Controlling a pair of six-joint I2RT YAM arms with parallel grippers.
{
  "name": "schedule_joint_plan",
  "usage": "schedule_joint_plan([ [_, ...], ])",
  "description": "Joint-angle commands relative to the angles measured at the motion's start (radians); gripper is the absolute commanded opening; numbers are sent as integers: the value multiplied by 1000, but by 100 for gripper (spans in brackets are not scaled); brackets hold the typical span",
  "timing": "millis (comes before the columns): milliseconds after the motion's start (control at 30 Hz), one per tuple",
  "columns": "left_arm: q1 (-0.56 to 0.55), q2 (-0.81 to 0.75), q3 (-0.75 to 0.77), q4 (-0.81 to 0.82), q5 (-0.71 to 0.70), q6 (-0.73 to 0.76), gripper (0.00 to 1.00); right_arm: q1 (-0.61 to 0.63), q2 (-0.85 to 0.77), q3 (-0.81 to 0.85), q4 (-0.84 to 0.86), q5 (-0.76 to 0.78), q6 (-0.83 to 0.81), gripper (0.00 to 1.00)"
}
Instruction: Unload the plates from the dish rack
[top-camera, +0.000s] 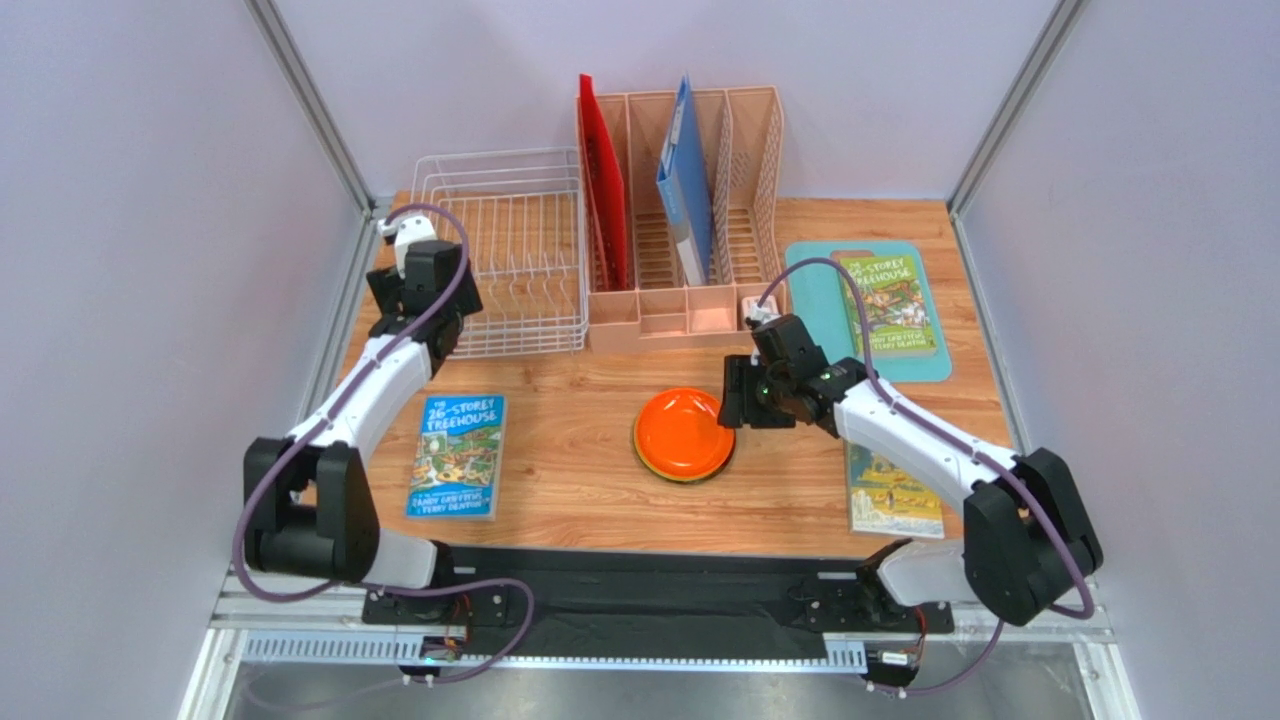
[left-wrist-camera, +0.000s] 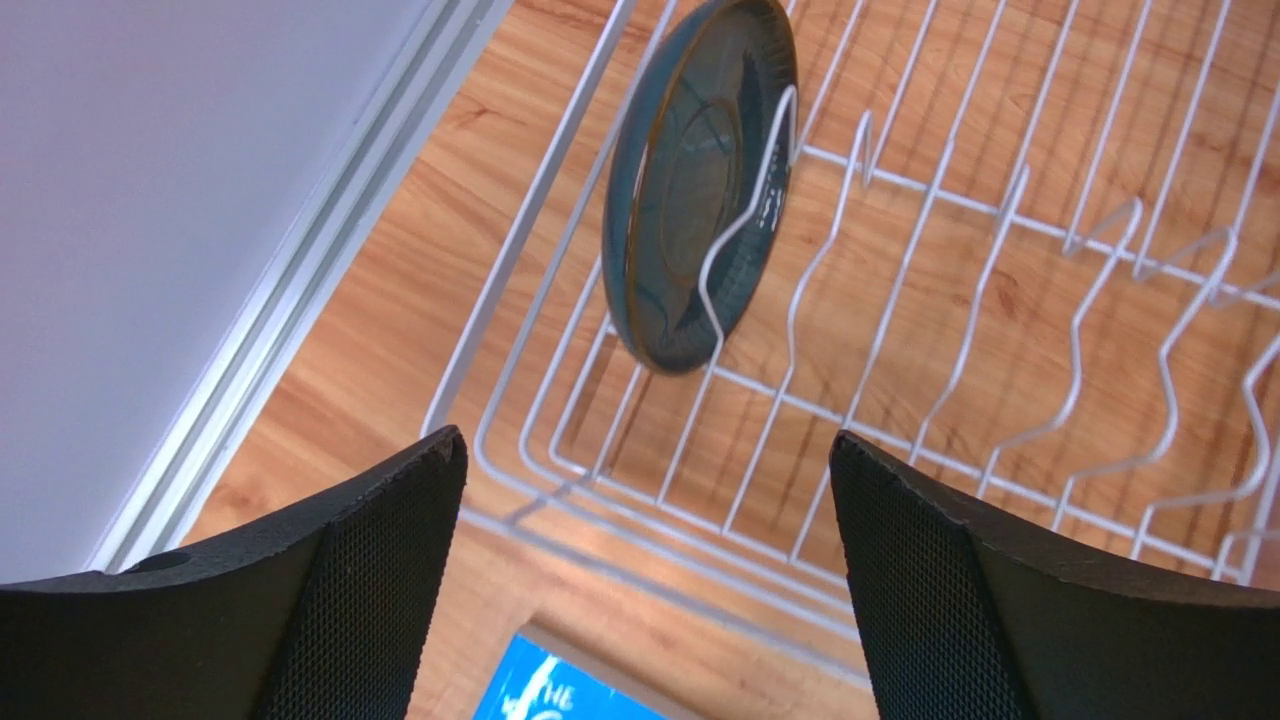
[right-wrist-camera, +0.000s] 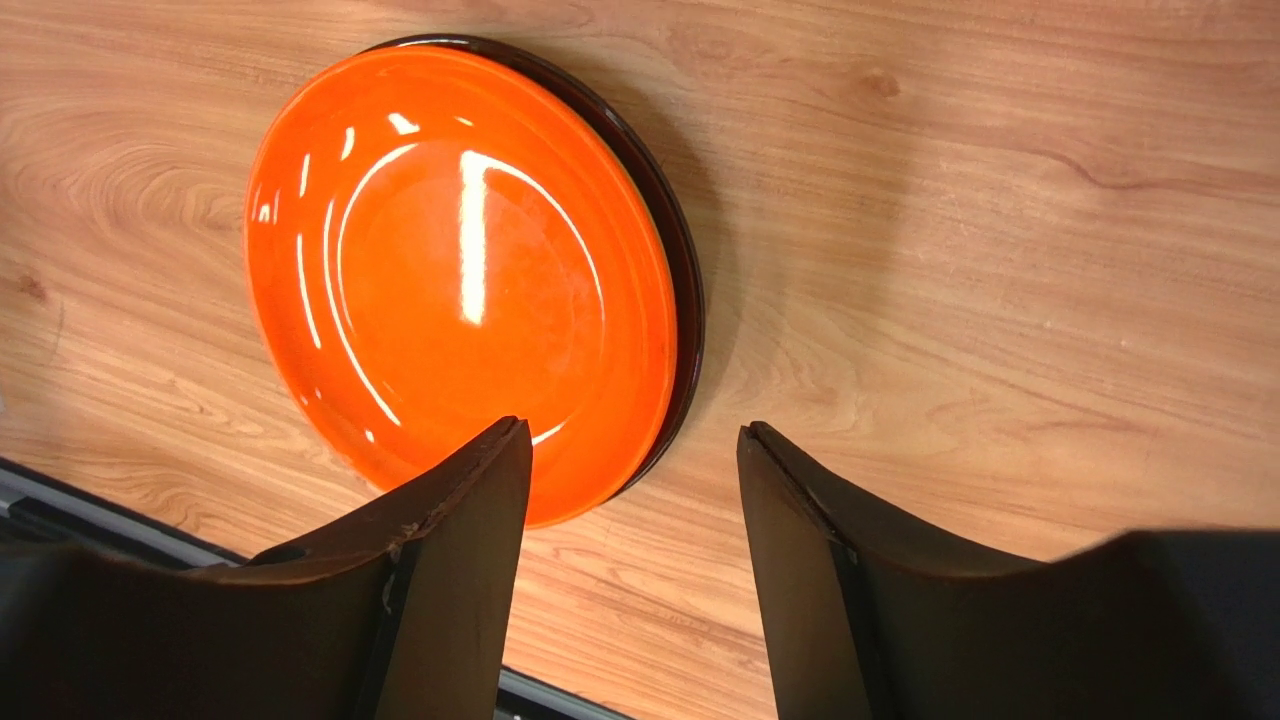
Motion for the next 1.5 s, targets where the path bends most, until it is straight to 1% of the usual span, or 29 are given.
schedule_joint_plan([
  [0,66,83,78,131,106,11,93,-1,57,62,25,27,-28,58],
  [33,71,118,89,140,106,13,87,-2,80,68,25,28,-31,58],
  [67,76,137,100,148,106,10,86,-1,91,76,25,28,-35,58],
  [200,103,247,179,154,143,2,86,-8,147,113,27,24,-49,57],
  [400,123,344,228,174,161,-16,84,-30,235,159,27,11,-72,57],
  [500,126,369,244,162,146,-36,84,-38,252,176,25,4,-80,56],
  [567,126,367,230,173,151,-42,83,-42,256,179,24,2,-84,56],
  [600,126,369,224,203,151,-44,82,-47,258,179,25,1,-84,56],
  [633,126,370,225,203,151,-44,77,-51,261,180,25,2,-86,56],
  [700,126,375,225,203,145,-44,73,-56,266,179,25,1,-86,56],
  [733,126,373,224,206,143,-42,67,-57,266,177,25,-2,-86,56],
  [800,148,370,215,208,132,-46,65,-62,266,170,28,-6,-88,56],
  [833,149,369,210,208,131,-50,57,-61,264,168,30,-6,-86,56],
  [933,149,352,178,229,122,-59,50,-64,261,159,32,-7,-86,56],
  [1167,149,356,159,231,108,-59,49,-65,246,140,32,-4,-86,56],
  [1233,153,366,161,232,108,-59,46,-67,247,140,33,-2,-88,56],
  [1333,154,370,155,246,109,-62,44,-67,256,140,32,-4,-84,56],
  [1400,156,372,152,248,111,-61,37,-67,264,140,35,-4,-81,56],
  [1467,156,378,150,255,114,-59,34,-70,269,142,35,-7,-80,56],
])
